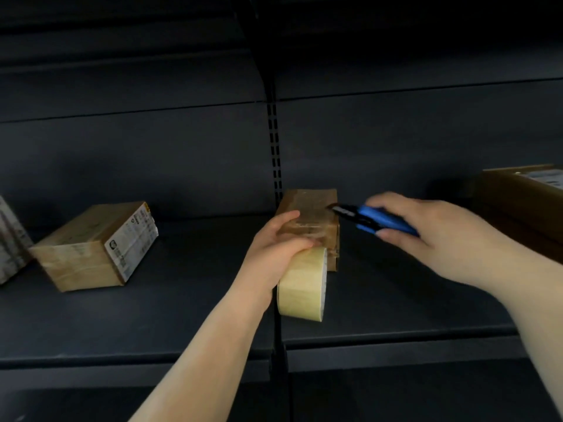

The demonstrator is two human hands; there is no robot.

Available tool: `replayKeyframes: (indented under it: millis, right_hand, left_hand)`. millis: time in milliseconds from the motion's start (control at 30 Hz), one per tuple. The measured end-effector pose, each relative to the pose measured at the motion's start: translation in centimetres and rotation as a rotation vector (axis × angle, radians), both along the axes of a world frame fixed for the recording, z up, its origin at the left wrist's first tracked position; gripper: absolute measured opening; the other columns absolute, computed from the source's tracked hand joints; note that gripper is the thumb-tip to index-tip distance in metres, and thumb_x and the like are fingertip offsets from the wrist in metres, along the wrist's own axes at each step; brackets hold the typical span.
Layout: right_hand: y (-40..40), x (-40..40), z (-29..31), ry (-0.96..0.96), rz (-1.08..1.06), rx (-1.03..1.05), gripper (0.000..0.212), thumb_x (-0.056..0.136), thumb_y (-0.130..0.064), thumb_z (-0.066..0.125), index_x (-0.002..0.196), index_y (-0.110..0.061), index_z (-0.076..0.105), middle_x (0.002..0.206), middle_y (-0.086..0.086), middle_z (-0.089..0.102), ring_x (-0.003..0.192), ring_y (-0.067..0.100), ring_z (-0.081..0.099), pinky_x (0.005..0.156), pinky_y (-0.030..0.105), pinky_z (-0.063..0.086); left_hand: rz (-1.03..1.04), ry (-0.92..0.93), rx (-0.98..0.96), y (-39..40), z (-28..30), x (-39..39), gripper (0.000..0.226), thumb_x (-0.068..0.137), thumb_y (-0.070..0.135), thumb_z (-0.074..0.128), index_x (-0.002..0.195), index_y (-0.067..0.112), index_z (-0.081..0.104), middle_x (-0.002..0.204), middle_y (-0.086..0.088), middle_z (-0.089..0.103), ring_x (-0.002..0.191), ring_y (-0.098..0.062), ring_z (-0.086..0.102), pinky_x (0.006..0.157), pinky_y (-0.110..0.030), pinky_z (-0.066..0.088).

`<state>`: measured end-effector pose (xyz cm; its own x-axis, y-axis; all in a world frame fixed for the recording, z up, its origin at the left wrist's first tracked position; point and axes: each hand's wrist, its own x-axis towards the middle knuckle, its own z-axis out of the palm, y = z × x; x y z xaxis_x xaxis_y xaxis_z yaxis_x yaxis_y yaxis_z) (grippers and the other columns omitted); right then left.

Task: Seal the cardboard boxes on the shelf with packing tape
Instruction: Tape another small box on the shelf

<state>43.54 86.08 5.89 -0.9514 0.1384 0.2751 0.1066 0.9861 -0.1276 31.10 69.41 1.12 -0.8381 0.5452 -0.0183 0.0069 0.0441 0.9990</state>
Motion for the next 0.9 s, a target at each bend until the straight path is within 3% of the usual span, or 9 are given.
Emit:
replayKeyframes:
  millis: [100,233,567,667,767,833,900]
  right_hand:
    - [-1.8,-1.2,1.0,0.012,0.059,0.243,0.041,0.095,-0.04,0.039,0.134,-0.046,0.028,0.123,-0.016,0.053,0.101,0.008,0.056,0.082,0.03,0.05]
    - [-1.8,-2.4,0.9,0.01,0.086,0.331,0.043,0.097,-0.037,0.037,0.137,-0.047,0.028,0.132,-0.015,0.049,0.109,0.011,0.055,0.082,0.031,0.05]
    - [-1.0,-2.7,0.2,-0.061,0.061,0.432,0.04,0.096,-0.033,0.041,0.133,-0.048,0.036,0.11,-0.014,0.055,0.091,0.01,0.055,0.074,0.027,0.049]
    - [0.7,-1.0,1.0,-0.136,0.018,0.218,0.04,0.093,-0.038,0.046,0.131,-0.049,0.04,0.116,-0.017,0.059,0.096,0.005,0.058,0.083,0.027,0.049]
    - [3.5,0.5,-0.1,-0.136,-0.02,-0.218,0.01,0.09,-0.03,0.056,0.096,-0.037,0.059,0.08,-0.007,0.067,0.067,0.004,0.062,0.067,0.018,0.049]
    - [5.0,0.8,-2.1,-0.232,-0.056,-0.196,0.013,0.091,-0.027,0.056,0.08,-0.031,0.061,0.078,-0.002,0.068,0.069,0.005,0.061,0.065,0.015,0.042]
    - [5.9,0.4,-4.4,-0.359,-0.113,-0.1,0.012,0.093,-0.03,0.052,0.092,-0.034,0.063,0.099,-0.004,0.066,0.087,0.007,0.059,0.075,0.016,0.041]
  left_hand:
    - [0.012,0.026,-0.012,0.2,0.0,0.0,0.053,0.08,0.009,0.066,0.125,0.032,0.051,0.11,-0.002,0.065,0.097,-0.015,0.064,0.084,-0.032,0.052]
    - [0.026,0.059,-0.012,0.4,0.1,0.0,0.054,0.08,0.008,0.065,0.128,0.03,0.05,0.104,0.006,0.062,0.095,-0.013,0.062,0.082,-0.028,0.051]
    - [0.029,0.041,-0.009,0.4,0.0,-0.1,0.052,0.081,0.006,0.064,0.126,0.03,0.053,0.101,0.008,0.061,0.092,-0.011,0.064,0.078,-0.026,0.052]
    - [0.025,0.037,-0.012,0.4,0.1,-0.2,0.053,0.082,0.006,0.063,0.127,0.031,0.052,0.093,0.011,0.062,0.087,-0.009,0.064,0.079,-0.026,0.052]
    - [0.012,0.03,-0.017,0.3,0.0,-0.2,0.053,0.082,0.008,0.063,0.127,0.033,0.052,0.097,0.011,0.061,0.091,-0.011,0.063,0.081,-0.029,0.052]
    - [0.011,0.03,-0.03,0.2,-0.1,-0.3,0.053,0.081,0.009,0.064,0.127,0.034,0.052,0.096,0.011,0.062,0.092,-0.012,0.063,0.084,-0.032,0.052]
    - [0.01,0.027,-0.026,0.3,-0.1,-0.4,0.052,0.082,0.009,0.064,0.126,0.034,0.053,0.082,0.013,0.069,0.089,-0.01,0.065,0.083,-0.031,0.053]
